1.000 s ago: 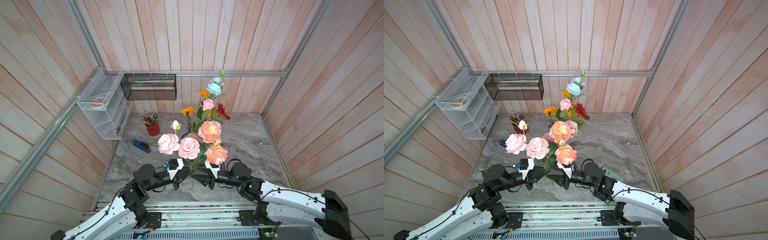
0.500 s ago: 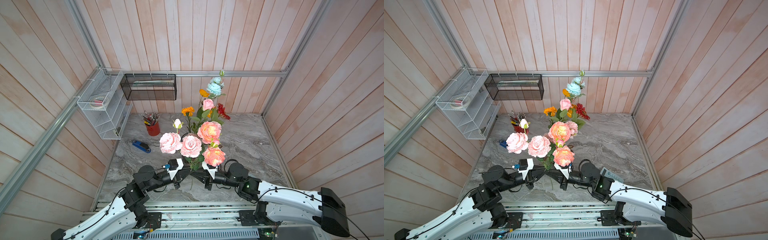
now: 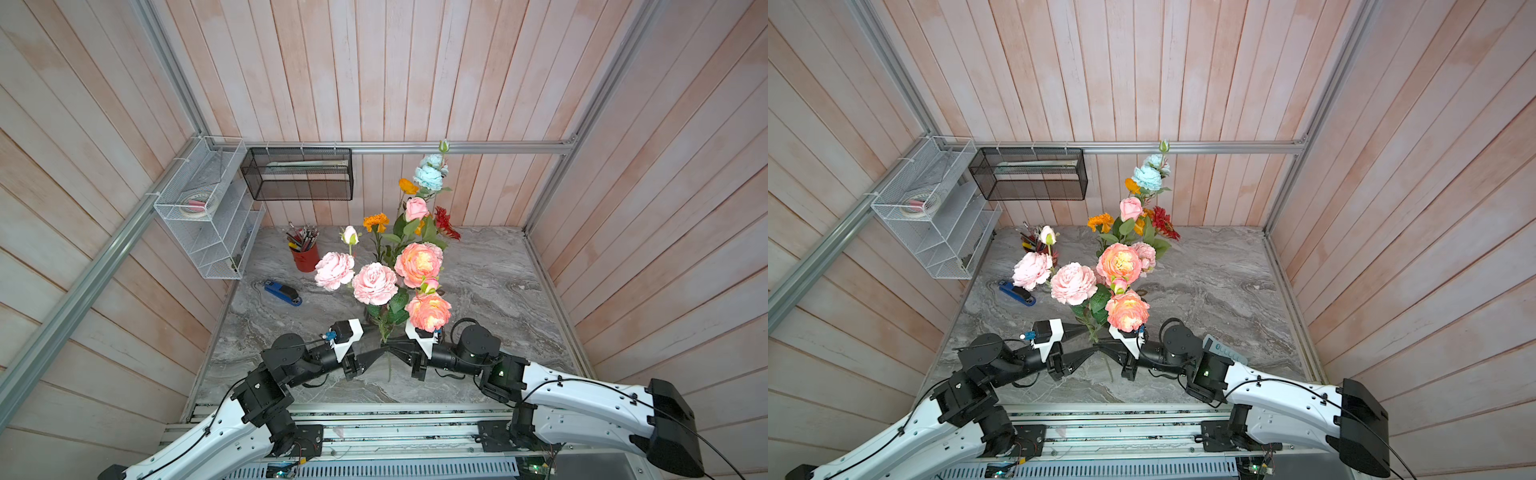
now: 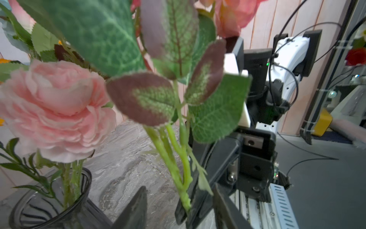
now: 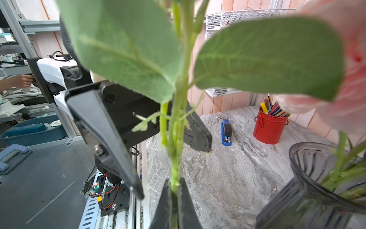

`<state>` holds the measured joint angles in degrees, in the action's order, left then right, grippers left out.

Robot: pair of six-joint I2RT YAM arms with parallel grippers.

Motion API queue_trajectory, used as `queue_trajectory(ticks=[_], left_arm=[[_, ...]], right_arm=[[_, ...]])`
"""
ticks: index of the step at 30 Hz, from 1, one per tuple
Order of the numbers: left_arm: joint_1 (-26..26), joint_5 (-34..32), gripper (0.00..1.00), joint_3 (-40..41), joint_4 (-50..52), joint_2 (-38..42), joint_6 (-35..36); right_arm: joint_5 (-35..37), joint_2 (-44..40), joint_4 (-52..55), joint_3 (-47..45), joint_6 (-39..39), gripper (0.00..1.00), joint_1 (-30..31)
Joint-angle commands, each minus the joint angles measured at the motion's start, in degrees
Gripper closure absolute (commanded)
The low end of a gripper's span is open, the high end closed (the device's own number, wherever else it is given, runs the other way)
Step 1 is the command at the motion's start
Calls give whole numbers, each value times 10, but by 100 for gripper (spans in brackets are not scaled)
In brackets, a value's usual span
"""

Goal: Pick out pink flowers from the vase
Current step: Pick up the flower from the vase, then place the flower at the center of the board.

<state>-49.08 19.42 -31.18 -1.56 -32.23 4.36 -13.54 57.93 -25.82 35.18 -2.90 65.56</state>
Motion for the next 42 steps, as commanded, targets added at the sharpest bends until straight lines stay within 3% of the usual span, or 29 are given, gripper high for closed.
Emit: queue_trajectory(ticks=[1,14,23,32,35,42], left_arm=[[1,-17,39,-16,41,20,18],[1,-74,35,-17,91,40,64],[1,-90,33,-12,65,31,74],[1,-111,32,-6,63,33,80],[1,-111,33,-6,65,35,81],[1,-105,32,-5,65,35,82]], right_arm=[[24,-20,32,23,19,100,10],[63,-79,144,28,28,100,55],[100,-111,245,76,28,100,130],[99,-121,261,151,38,100,178],[129,-129,262,178,45,100,180],[309,-178,336,240,65,100,181]])
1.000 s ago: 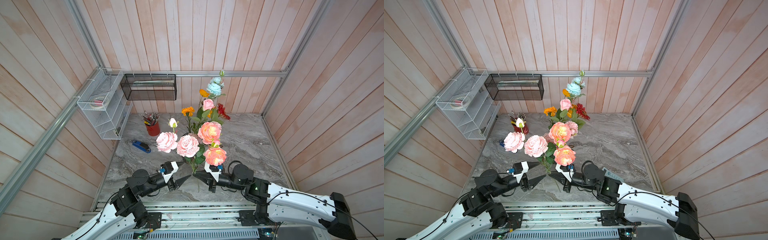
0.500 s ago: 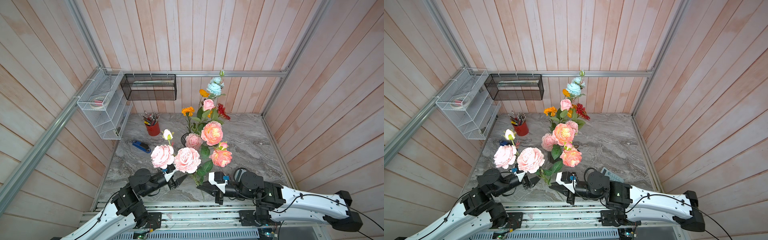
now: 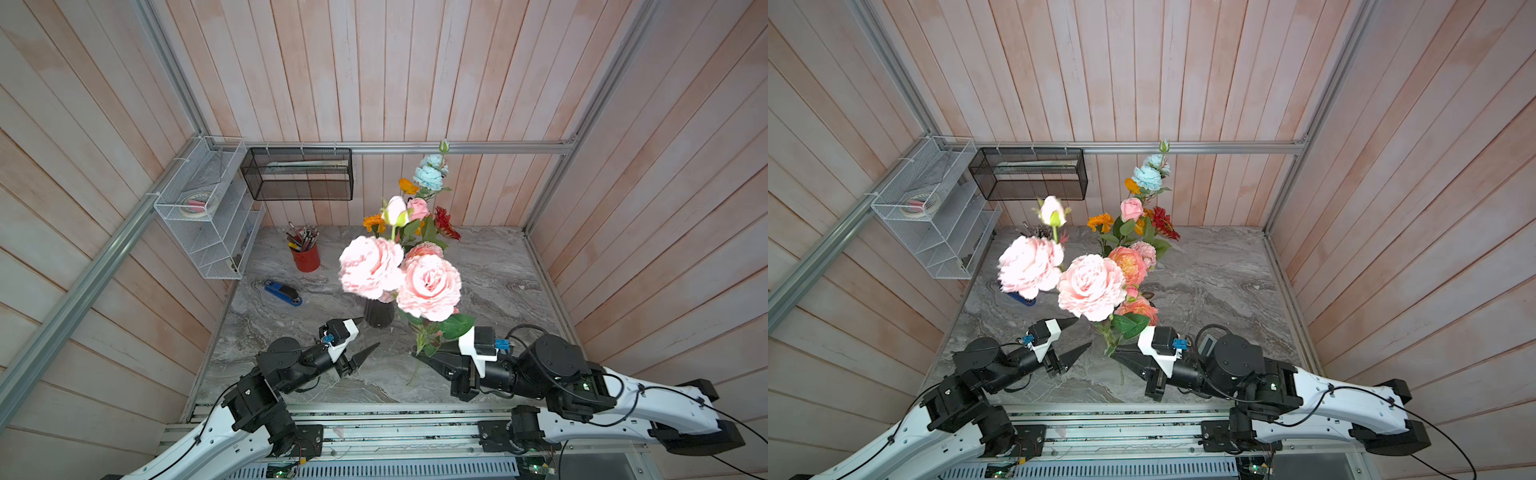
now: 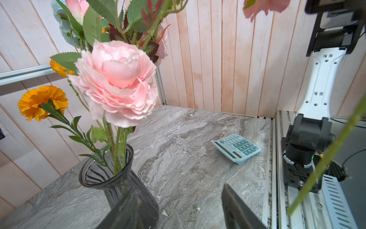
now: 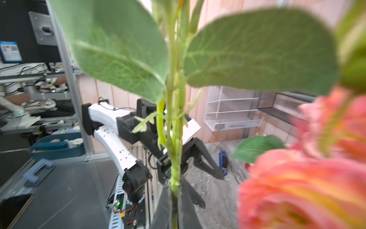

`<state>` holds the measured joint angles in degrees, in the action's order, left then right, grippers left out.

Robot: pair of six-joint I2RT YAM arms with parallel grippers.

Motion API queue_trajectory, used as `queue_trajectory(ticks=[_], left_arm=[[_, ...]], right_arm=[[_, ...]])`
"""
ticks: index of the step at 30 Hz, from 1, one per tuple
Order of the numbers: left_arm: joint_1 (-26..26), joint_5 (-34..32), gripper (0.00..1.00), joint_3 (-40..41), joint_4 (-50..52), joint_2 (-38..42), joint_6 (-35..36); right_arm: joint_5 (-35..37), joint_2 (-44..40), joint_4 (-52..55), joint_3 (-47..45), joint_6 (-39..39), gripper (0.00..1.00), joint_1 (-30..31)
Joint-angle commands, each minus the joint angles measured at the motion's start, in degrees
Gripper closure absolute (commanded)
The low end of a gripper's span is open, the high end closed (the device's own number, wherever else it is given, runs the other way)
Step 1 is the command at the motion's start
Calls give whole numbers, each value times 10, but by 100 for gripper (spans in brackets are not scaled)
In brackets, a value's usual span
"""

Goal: Pick out pink flowers from the vase
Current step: Place the flower at the center of the board.

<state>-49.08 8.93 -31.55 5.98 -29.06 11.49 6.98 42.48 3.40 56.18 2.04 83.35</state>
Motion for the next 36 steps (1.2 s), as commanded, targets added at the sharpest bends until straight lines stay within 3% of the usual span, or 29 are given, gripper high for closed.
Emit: queue_trajectory(ticks=[1,5,13,21,25,31,34,36], left_arm=[[1,-1,32,-1,-10,2,11],[1,-31,31,-10,-12,-21,12],[2,-78,32,-24,-59,-69,24],[1,-132,32,-30,-97,-103,28],[2,-152,32,-40,-87,-101,31],[1,-160,32,-40,-75,-87,29],[1,-158,32,-37,-71,-81,27],[1,-159,32,-33,-70,-79,27]], right_arm=[[133,-30,57,36,15,100,2],[272,-72,83,25,18,100,2],[476,-156,120,6,-4,100,3],[581,-145,257,47,-110,100,2],[576,-136,305,52,-154,100,3],[547,-90,216,23,-98,100,-11],[446,-72,202,27,-100,100,-104],[293,-38,206,30,-118,100,-231]])
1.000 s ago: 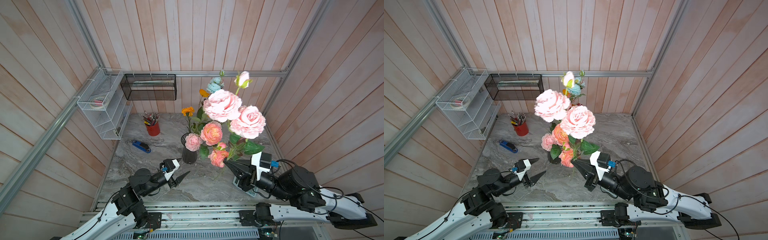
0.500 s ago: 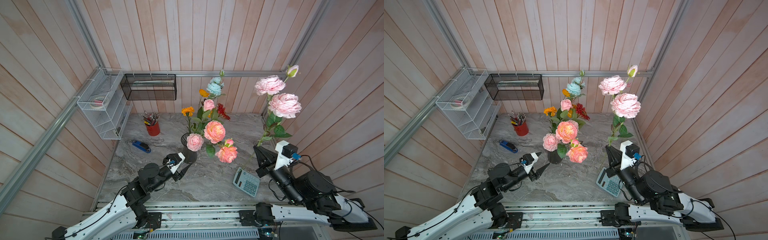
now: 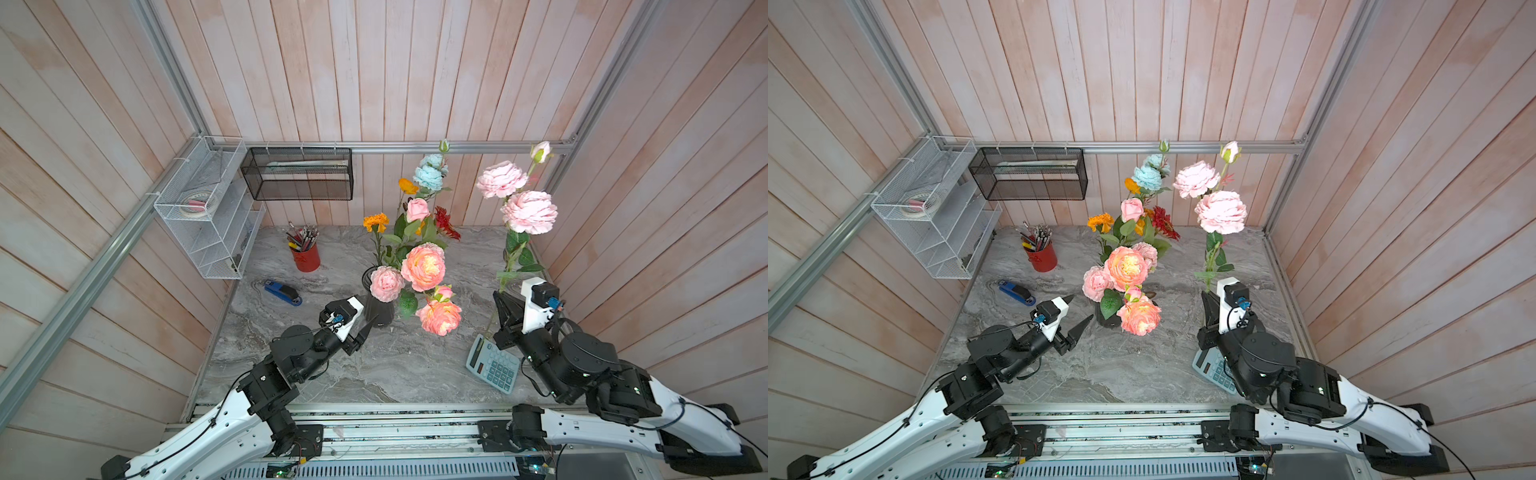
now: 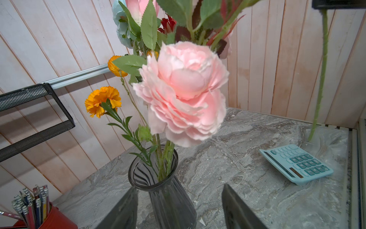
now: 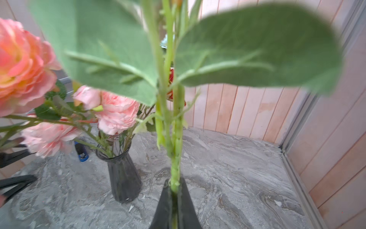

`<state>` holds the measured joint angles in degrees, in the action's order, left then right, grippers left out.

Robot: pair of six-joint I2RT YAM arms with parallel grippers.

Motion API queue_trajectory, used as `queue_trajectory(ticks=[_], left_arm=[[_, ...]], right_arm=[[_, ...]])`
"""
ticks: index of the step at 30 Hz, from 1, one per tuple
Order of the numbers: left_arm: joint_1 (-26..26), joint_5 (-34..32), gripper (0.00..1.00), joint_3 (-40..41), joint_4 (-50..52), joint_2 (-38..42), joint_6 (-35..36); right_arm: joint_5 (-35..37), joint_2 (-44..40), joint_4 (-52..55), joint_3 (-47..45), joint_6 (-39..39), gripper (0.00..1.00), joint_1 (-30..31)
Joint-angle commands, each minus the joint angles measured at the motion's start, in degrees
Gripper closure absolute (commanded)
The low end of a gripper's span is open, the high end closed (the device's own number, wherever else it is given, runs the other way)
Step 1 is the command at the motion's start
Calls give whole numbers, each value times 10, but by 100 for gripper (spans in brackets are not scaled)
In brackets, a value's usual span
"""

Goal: Pick out pink flowers from the vase
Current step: Place the flower at the center of the board.

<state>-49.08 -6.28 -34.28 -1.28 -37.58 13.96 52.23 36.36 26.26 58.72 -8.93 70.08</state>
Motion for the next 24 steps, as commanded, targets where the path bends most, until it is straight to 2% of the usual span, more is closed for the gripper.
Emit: queue_trajectory(ticks=[1,3,5,11,14,20,24], left_arm=[[1,-7,32,-4,2,7,3],[1,-11,32,-5,8,7,2],[1,-14,32,-9,17,13,-1],[1,-41,32,-12,44,30,-3],[2,-52,32,-18,58,16,-8],[2,-65,32,-32,78,-23,-14],[2,-60,32,-35,67,-42,-15]], right_arm=[[-226,40,-24,4,-19,100,-168],[-352,57,-66,-23,-41,100,-286],[-440,70,-109,-49,-50,100,-362],[-591,190,-131,-49,-58,100,-505],[-634,251,-132,-36,-71,100,-532],[-706,371,-114,-18,-90,100,-540],[-718,429,-152,-43,-98,100,-545]])
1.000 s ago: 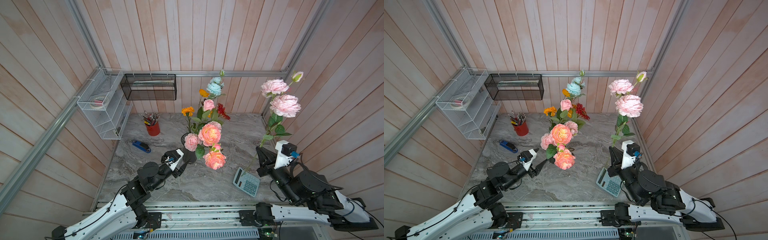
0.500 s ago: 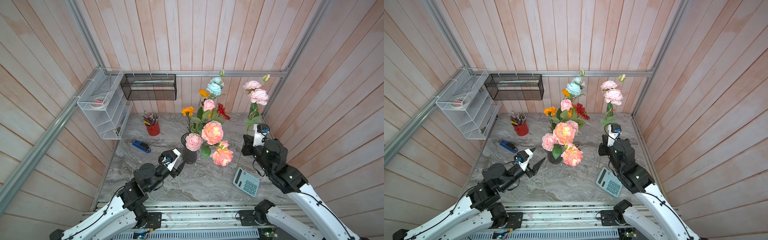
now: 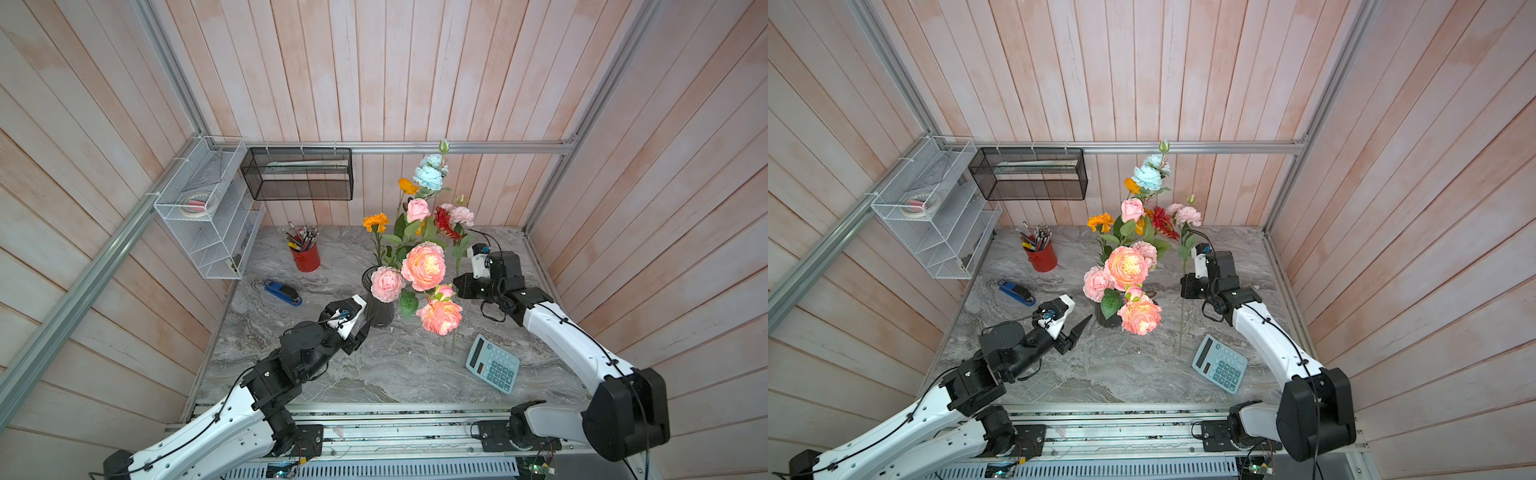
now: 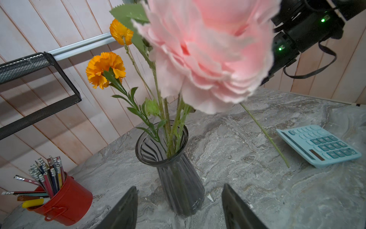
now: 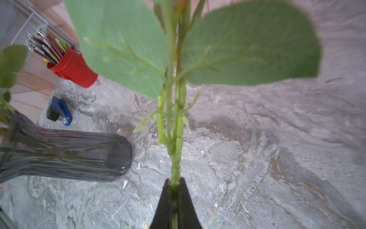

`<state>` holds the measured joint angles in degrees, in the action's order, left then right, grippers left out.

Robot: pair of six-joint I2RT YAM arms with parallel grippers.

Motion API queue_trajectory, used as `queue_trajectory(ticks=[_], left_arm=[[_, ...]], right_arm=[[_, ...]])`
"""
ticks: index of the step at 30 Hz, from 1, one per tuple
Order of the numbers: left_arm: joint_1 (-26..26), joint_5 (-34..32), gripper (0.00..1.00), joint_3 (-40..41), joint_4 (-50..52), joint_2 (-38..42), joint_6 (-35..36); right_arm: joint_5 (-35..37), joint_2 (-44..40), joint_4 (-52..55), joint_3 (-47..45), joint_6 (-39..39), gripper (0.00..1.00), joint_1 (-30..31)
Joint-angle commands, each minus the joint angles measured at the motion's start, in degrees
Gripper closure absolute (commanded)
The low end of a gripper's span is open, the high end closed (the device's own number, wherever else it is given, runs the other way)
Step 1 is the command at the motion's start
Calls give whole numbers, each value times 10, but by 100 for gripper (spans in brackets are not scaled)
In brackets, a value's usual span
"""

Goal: Pick out pink flowers from the vase
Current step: Place the flower at the center of the board.

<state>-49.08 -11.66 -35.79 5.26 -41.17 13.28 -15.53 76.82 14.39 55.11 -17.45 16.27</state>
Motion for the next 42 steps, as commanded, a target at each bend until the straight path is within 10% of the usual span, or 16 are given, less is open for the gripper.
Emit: queue_trajectory(ticks=[1,30,42], left_arm=[[3,-4,32,-20,-3,-9,-8],[143,231,51,72,-274,-79,-61],[156,266,52,53,-305,-138,-53]], right_arm=[[-42,36,-43,-11,-14,100,-9],[-68,240,-61,-21,50,100,-89],[-28,203,-39,-25,55,72,-89]])
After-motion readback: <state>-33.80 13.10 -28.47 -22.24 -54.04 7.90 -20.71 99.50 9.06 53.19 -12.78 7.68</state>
